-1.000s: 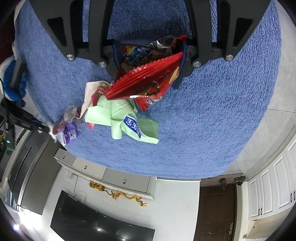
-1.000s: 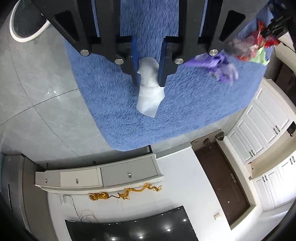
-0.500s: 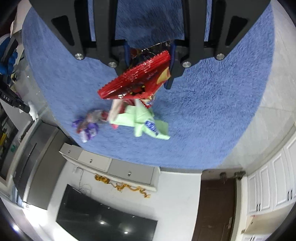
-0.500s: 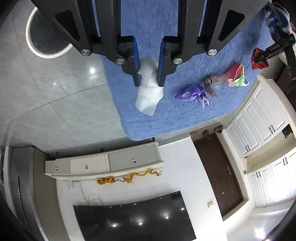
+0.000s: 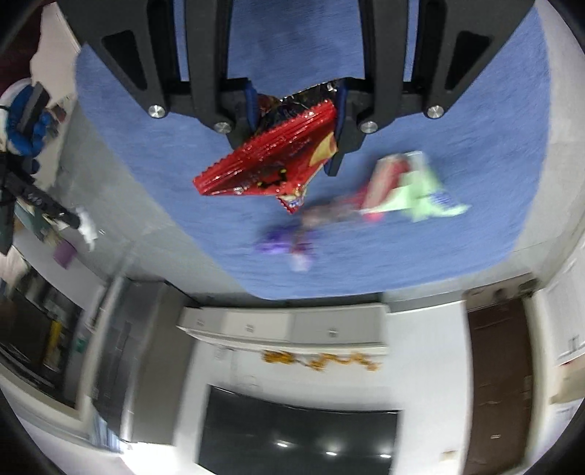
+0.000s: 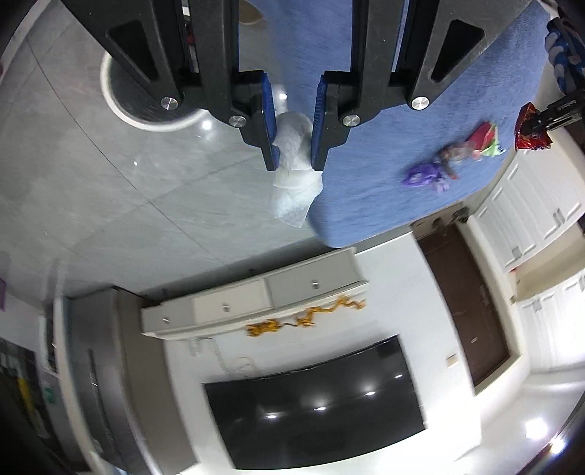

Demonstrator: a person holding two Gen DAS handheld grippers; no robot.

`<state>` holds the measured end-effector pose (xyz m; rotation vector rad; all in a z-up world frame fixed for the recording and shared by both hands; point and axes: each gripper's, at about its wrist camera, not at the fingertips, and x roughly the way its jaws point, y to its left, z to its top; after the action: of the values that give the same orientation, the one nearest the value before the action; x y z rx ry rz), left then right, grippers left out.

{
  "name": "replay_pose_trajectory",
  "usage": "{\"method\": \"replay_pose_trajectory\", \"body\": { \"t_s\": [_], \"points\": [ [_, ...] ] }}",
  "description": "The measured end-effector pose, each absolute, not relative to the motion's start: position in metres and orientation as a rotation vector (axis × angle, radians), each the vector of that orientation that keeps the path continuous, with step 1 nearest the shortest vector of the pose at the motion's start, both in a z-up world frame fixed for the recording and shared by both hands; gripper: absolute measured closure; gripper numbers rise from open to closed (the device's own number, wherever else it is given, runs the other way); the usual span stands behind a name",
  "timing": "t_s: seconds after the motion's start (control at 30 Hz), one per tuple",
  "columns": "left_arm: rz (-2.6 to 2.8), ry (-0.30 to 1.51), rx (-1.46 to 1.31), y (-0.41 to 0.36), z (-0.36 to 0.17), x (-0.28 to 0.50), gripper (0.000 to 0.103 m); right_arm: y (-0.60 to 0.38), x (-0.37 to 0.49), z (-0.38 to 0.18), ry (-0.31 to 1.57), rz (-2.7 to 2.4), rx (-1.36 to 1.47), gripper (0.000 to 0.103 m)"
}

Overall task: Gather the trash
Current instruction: 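Carry both items over the bin and open both tools to drop them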

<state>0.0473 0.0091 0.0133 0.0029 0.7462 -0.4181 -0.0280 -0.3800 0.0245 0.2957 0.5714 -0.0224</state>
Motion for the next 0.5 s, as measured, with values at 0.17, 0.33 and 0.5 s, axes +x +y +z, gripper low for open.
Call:
{"method": "replay_pose_trajectory", "body": {
  "t_s": [0.17,0.33,0.5],
  "points": [
    [-0.596,0.777,0.076,-0.083,0.020,0.062,0.073,-0.425,-0.053,0.001,0.608,-0.109,0.345,0.086],
    [-0.744,0.806,0.178,-0.182,0.016,0.070,0.073,-0.466,-0.071,-0.029,0.646,-0.187,0.430,0.086],
    [-0.852,0.859,0.279,-0.281,-0.003,0.073,0.071,-0.498,-0.074,-0.058,0.681,-0.226,0.497,0.086]
  ]
}}
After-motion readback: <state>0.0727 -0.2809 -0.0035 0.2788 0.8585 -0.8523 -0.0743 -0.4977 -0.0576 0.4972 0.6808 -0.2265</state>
